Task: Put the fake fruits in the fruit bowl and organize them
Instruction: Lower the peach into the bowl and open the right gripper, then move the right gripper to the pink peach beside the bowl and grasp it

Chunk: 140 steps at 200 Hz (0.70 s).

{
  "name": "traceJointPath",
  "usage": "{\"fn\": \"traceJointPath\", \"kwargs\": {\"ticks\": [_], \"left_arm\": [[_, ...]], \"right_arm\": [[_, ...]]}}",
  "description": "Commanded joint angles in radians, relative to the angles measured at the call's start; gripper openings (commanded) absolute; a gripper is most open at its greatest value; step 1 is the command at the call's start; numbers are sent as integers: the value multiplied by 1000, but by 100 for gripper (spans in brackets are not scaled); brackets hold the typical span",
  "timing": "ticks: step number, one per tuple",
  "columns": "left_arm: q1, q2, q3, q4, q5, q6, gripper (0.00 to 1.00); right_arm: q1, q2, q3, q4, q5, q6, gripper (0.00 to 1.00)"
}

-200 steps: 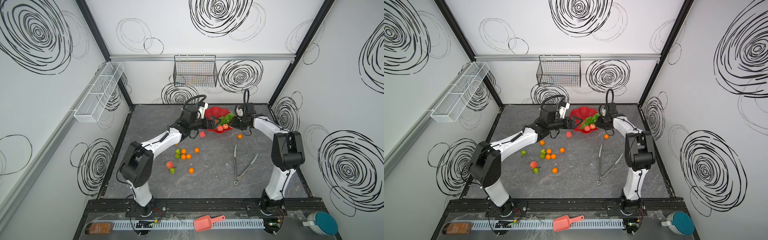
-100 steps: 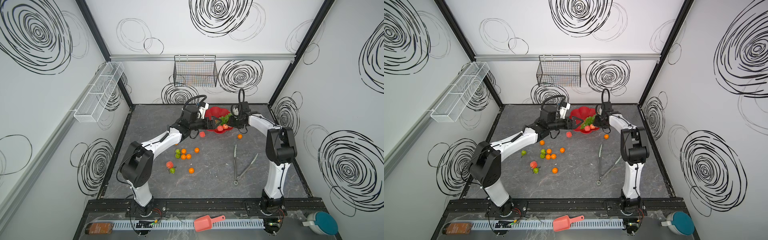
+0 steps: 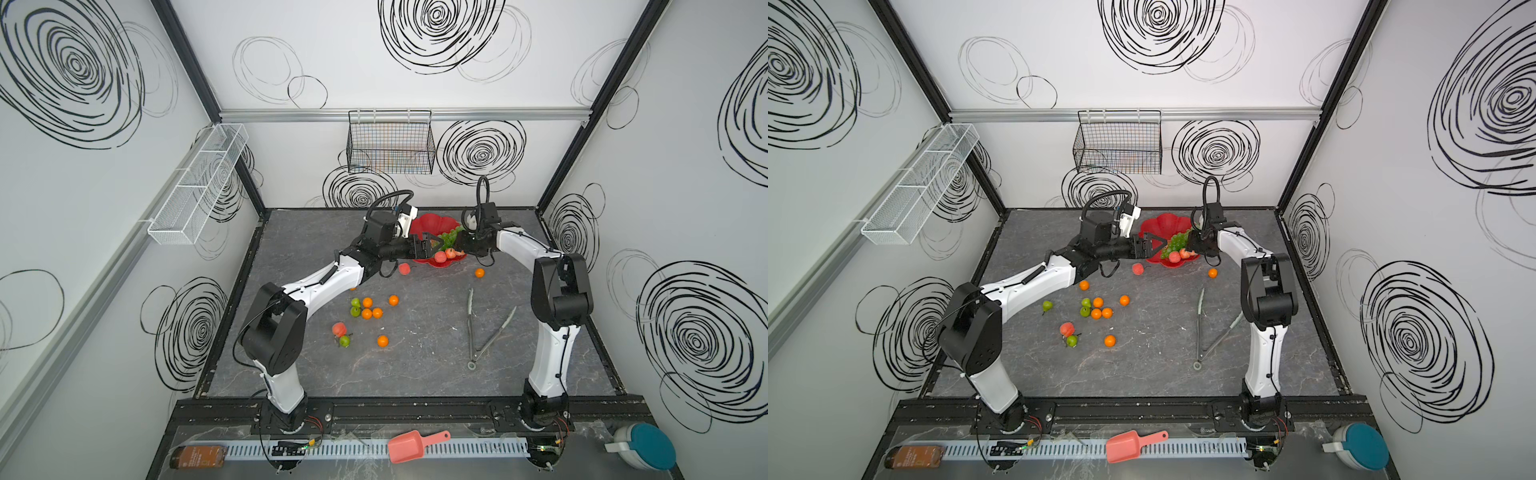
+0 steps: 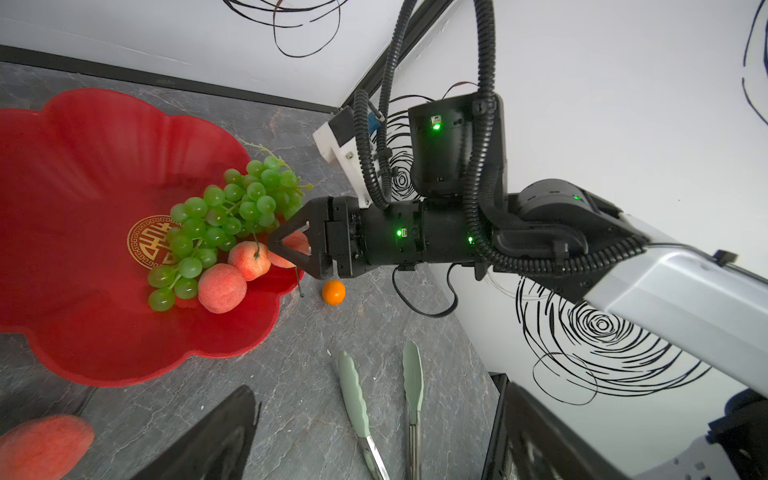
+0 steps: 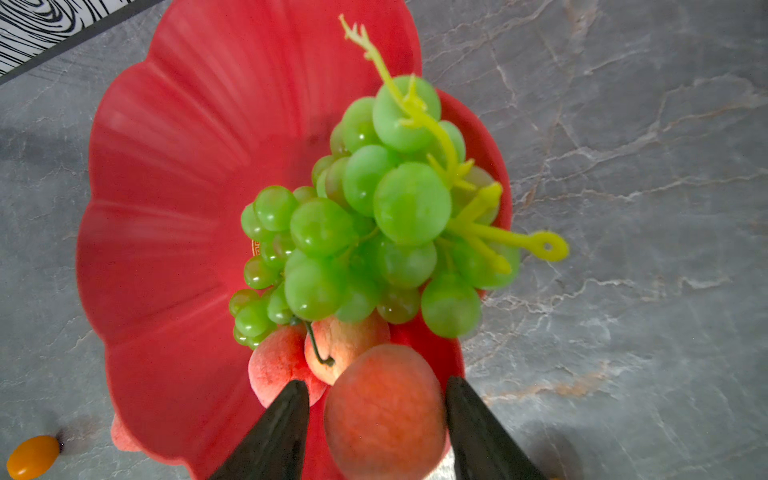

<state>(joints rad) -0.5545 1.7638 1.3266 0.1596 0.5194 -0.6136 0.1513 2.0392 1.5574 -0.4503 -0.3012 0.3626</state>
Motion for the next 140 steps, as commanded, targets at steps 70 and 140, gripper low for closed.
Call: {"fn": "traceJointPath", "kwargs": {"ticks": [70,140], "left_arm": [[-5,-73,-24,5,-25,35,96],[34,-269,-193,-100,-91,57,96]], "right_arm": [[34,-192,-51,-48,89,-11,65],[205,-366,-245,17,138,5,64]]}}
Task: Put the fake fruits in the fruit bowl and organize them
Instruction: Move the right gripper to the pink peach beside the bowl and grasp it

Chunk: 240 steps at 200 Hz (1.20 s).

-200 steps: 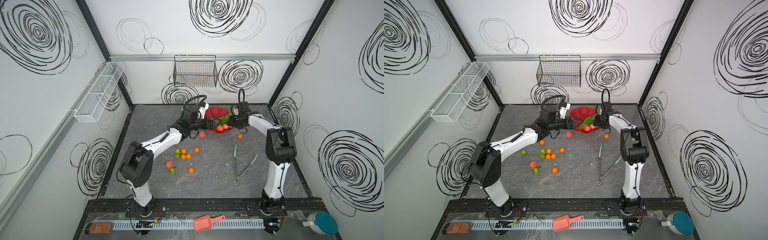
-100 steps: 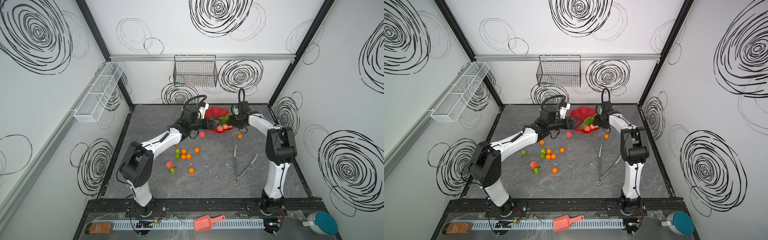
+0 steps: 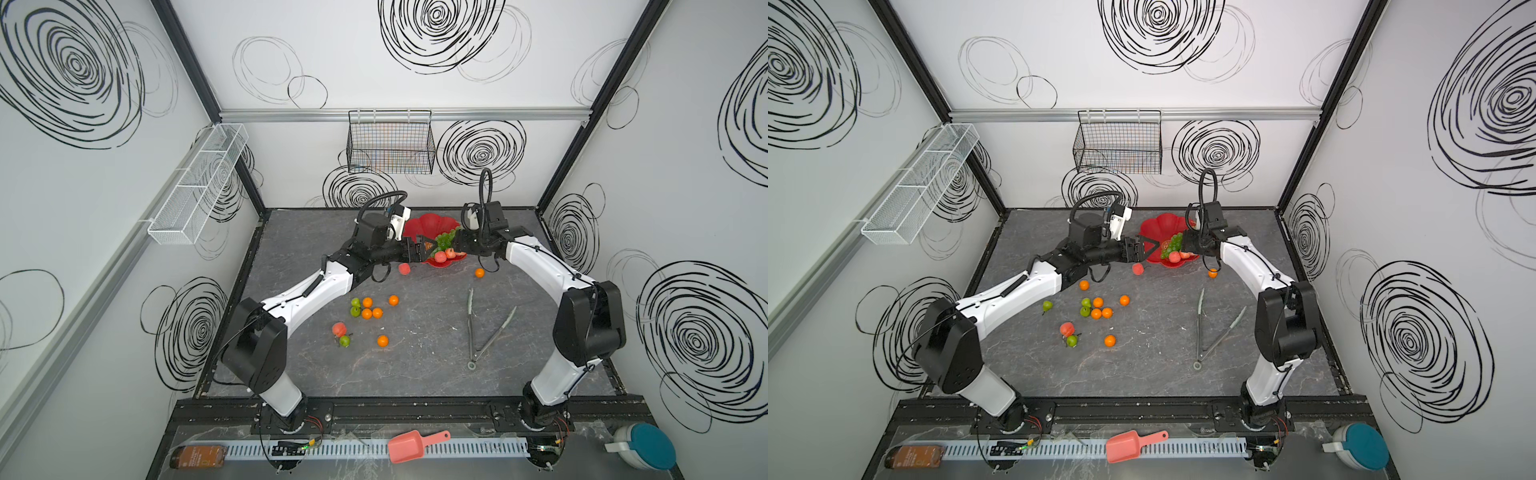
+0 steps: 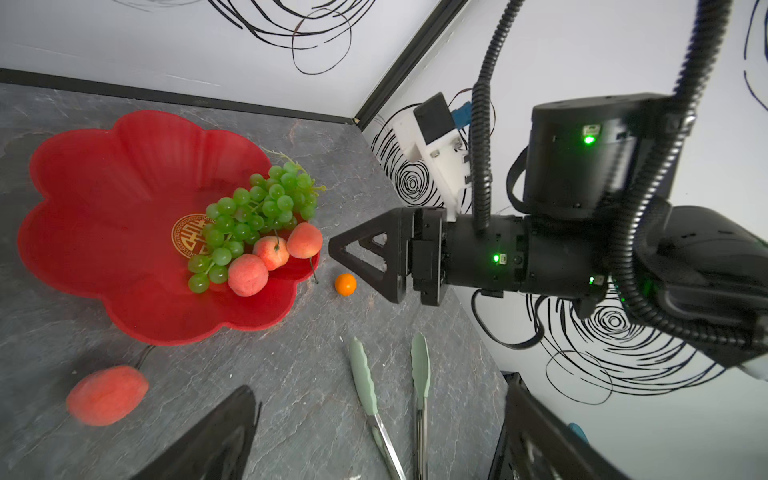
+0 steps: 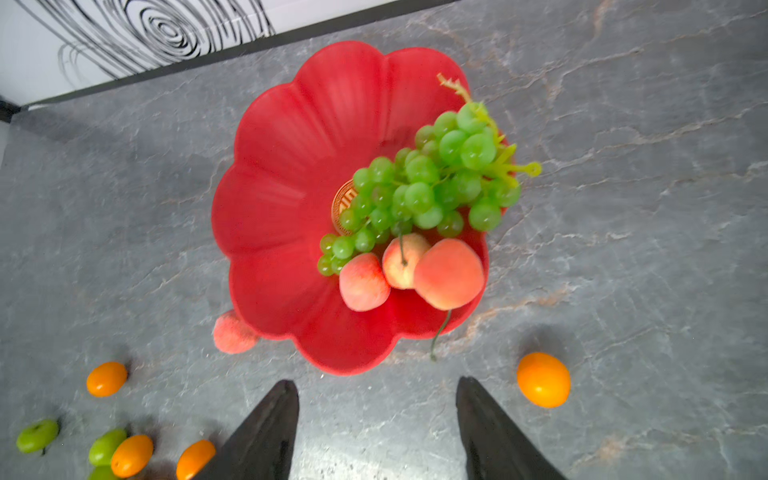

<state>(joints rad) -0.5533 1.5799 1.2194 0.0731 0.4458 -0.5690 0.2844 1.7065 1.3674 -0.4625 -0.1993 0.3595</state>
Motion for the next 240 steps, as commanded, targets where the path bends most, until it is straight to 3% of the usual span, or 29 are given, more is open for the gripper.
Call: {"fn": "traceJointPath", "kwargs": {"ticks": [1,81,136,192,240], "left_arm": [[36,-90,-90,-13,-18,12,96],[252,-331,-424,-17,29,23,96],[357,-304,-449,72,116,-46,96],[377,-290,-451,86,126,-54,96],[383,-280,-454,93,132,-56,96]], "right_arm": [[75,-34,-57,31,37,8,64],[322,68,-51,78,139,-28,65],[370,273,116,26,180,-28,65],[374,414,262,-35,257,-4,65],[359,489,348,-58,234,-12,67]]}}
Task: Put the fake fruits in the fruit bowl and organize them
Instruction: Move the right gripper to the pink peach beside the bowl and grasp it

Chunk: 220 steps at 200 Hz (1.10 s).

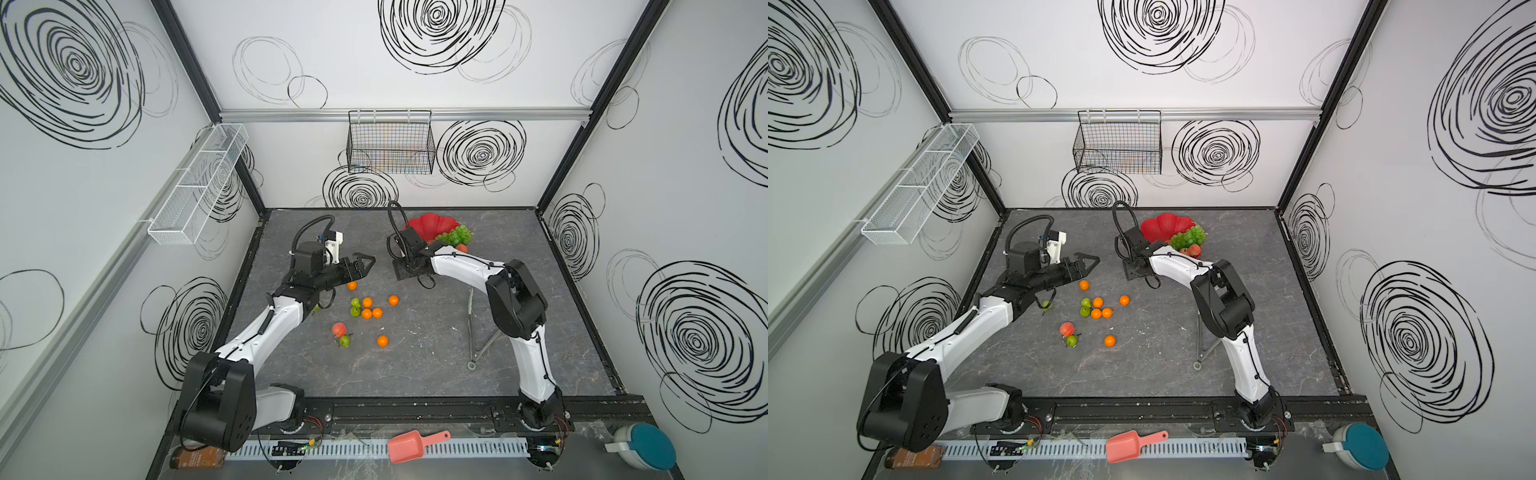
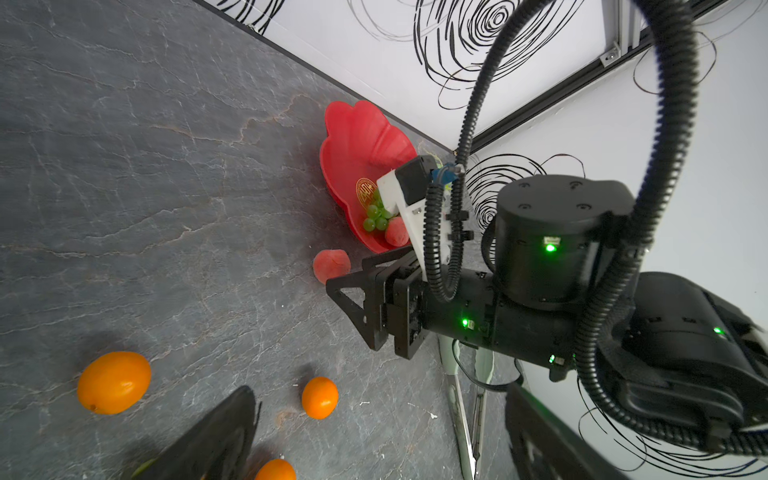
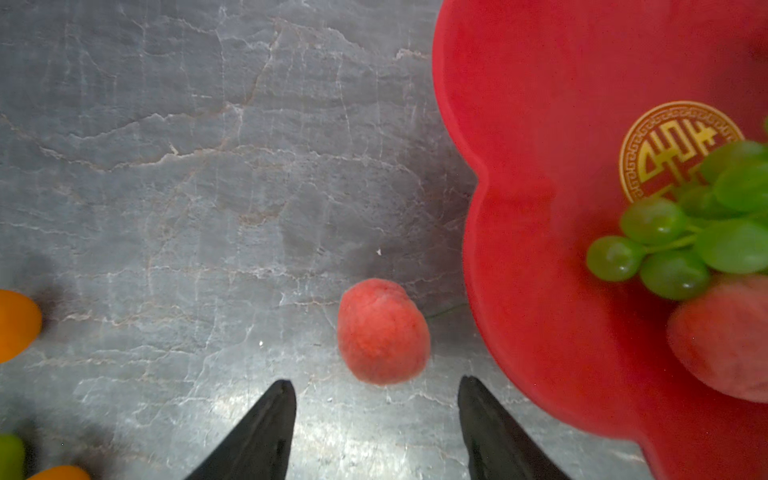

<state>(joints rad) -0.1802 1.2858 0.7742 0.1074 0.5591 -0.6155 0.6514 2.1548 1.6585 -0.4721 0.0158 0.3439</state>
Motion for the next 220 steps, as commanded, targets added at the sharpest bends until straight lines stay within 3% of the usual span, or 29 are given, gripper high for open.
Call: {"fn": "traceJointPath", "kwargs": {"ticks": [1,94,220], "left_arm": [[10,15,-9,58,19,-10,96],[9,28,-5,62,30,-11,96],[8,34,-6,60,33,-11,96]], "right_arm": [[-8,42,58,-50,18,3,67],[-30,150,182,-105,20,-17,65],[-30,162,191,-120,3,-19,48]]}}
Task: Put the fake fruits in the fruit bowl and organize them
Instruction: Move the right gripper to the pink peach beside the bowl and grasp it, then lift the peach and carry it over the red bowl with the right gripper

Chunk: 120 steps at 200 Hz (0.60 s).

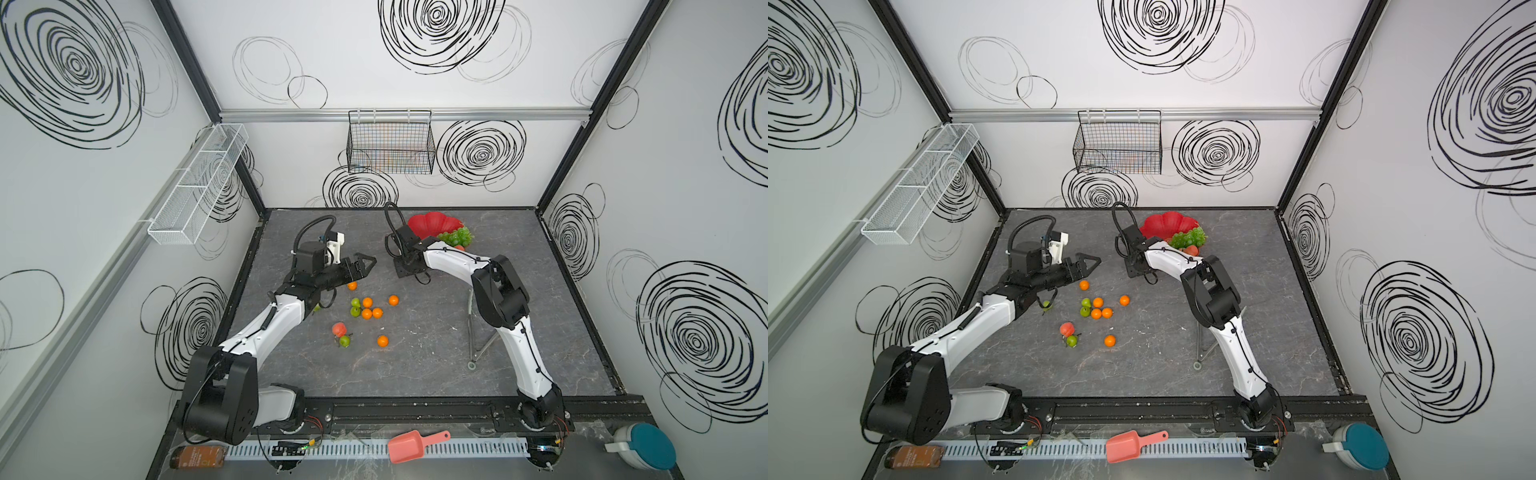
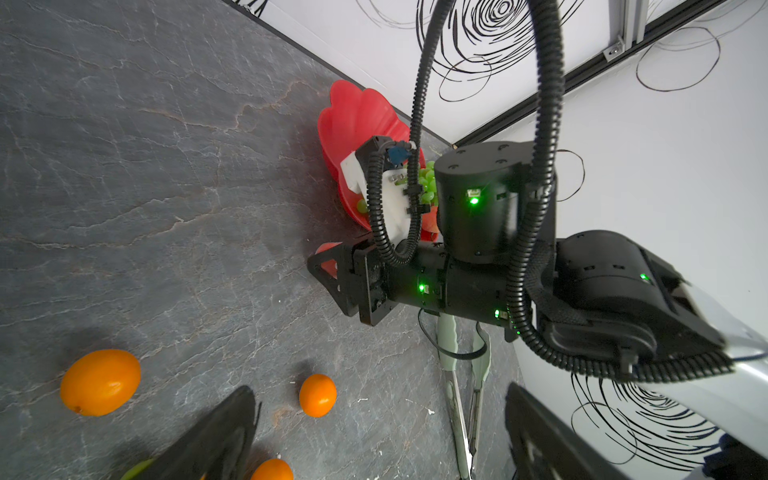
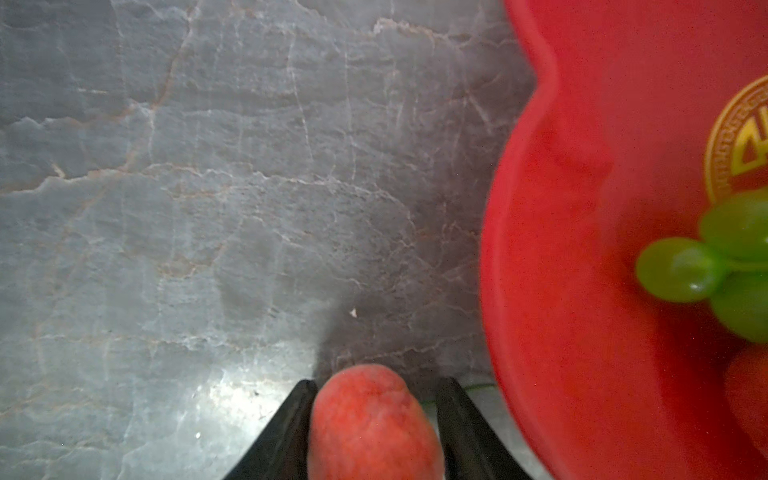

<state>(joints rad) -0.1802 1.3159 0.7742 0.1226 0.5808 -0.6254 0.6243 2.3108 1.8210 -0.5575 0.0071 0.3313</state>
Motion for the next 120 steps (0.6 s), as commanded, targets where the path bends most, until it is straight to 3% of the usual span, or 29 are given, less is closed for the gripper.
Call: {"fn": "traceJointPath", "kwargs": {"ticks": [1,120], "left_arm": [[8,4,-6,45,11,-1,96],[-23,-41,-3,21,-47,38,96]], "right_arm": [[-3,5,28,-35,11,-7,48],[-1,-135,-68,1,-79,16,46]]}}
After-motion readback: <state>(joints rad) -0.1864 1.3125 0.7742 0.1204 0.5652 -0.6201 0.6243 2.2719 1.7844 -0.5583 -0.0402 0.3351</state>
